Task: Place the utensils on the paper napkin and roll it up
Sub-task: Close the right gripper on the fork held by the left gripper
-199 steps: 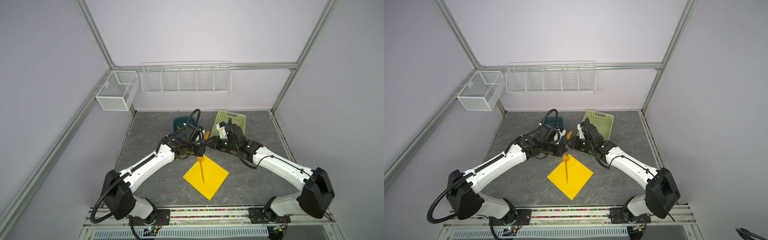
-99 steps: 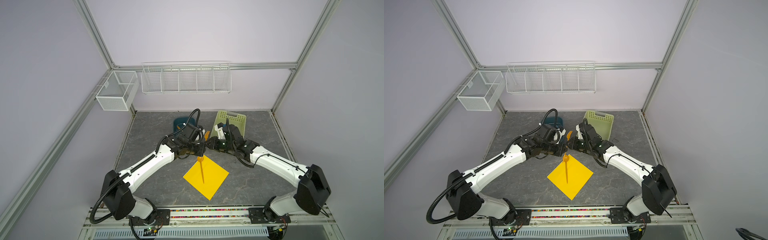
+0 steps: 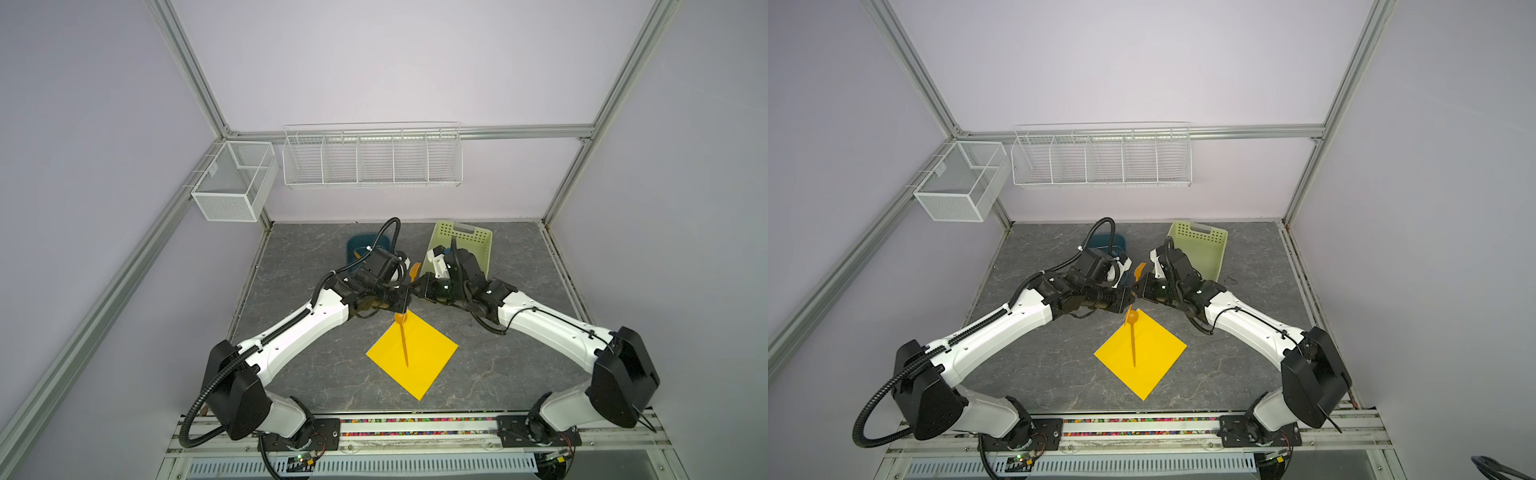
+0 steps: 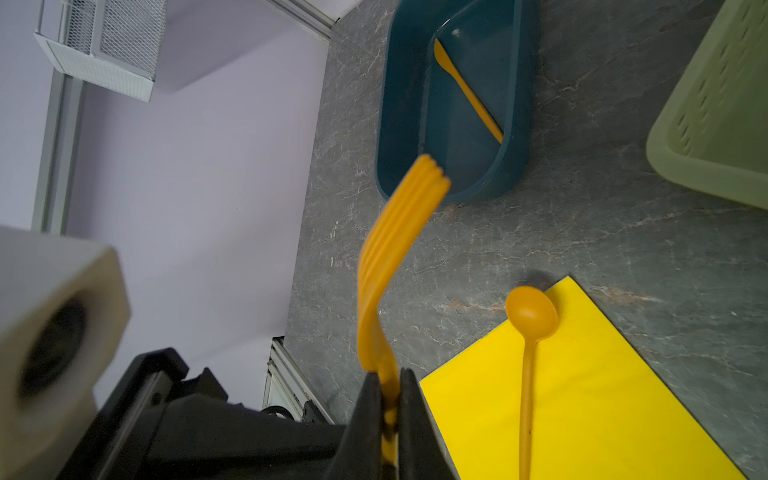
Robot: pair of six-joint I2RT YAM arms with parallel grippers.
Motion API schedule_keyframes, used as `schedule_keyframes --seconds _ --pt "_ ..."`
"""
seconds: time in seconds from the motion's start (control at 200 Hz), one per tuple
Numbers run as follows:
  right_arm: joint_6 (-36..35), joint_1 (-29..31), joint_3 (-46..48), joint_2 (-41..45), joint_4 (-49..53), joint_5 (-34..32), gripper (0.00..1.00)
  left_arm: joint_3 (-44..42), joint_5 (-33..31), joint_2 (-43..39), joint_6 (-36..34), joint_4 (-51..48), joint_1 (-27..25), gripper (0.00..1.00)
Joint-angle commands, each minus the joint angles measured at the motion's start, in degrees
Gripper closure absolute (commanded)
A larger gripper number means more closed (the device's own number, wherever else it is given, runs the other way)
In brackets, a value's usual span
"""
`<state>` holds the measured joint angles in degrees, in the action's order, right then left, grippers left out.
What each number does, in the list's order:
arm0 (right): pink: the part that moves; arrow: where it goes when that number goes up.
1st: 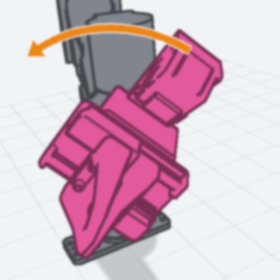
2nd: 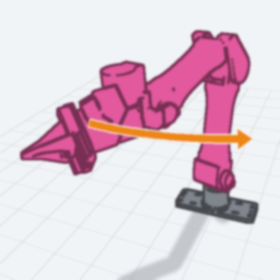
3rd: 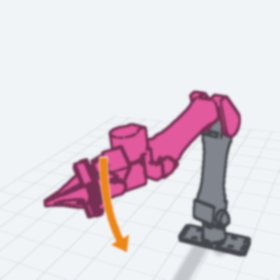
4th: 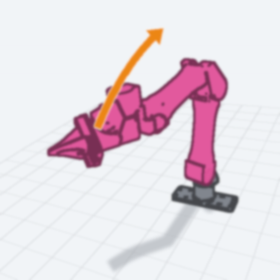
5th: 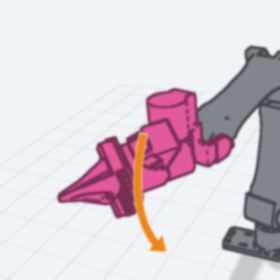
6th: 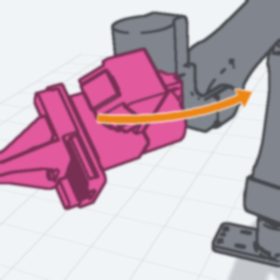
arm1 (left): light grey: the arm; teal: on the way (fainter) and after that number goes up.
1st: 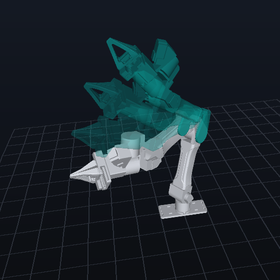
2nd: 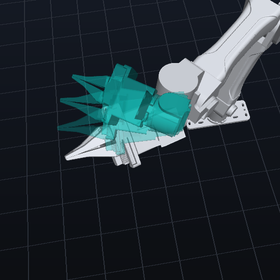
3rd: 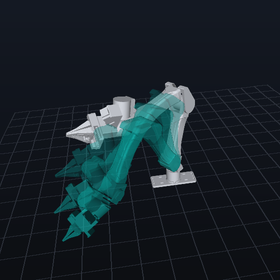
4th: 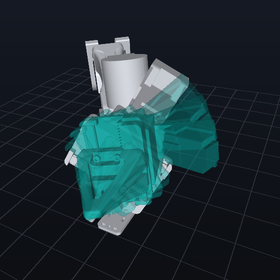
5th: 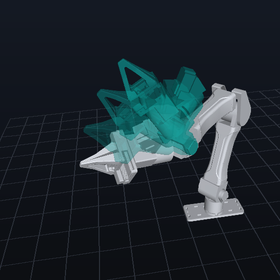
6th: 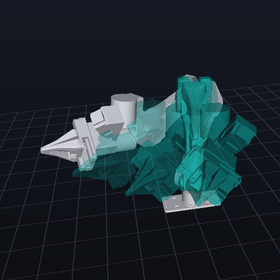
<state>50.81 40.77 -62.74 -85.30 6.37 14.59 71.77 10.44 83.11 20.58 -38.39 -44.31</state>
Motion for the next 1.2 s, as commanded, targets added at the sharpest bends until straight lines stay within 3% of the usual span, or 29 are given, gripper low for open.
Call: schedule_keyframes --seconds 0.0,0.18,0.515,0.725,1.2 --pt "0.69 0.44 -0.98 0.01 -0.4 0.15 0.94 -0.31 0.49 -0.43 0.16 0.27 -0.33 0.93" --pt "0.23 0.43 -0.98 0.94 0.85 -0.81 0.94 -0.21 1.18 0.61 -0.18 -1.62 -0.35 0.78" --pt "-0.58 0.47 -0.98 2.36 2.07 -1.54 0.94 -1.45 1.93 1.25 -0.54 -4.06 -0.59 0.76" --pt "-0.73 0.39 -0.96 2.5 2.16 -1.52 0.94 -0.61 2.92 2.28 -0.98 -3.97 -1.07 0.78" --pt "-2.12 0.39 -1.5 4.19 4.12 -2.35 0.93 -0.2 -0.1 1.41 -0.48 -3.51 -1.48 0.98"
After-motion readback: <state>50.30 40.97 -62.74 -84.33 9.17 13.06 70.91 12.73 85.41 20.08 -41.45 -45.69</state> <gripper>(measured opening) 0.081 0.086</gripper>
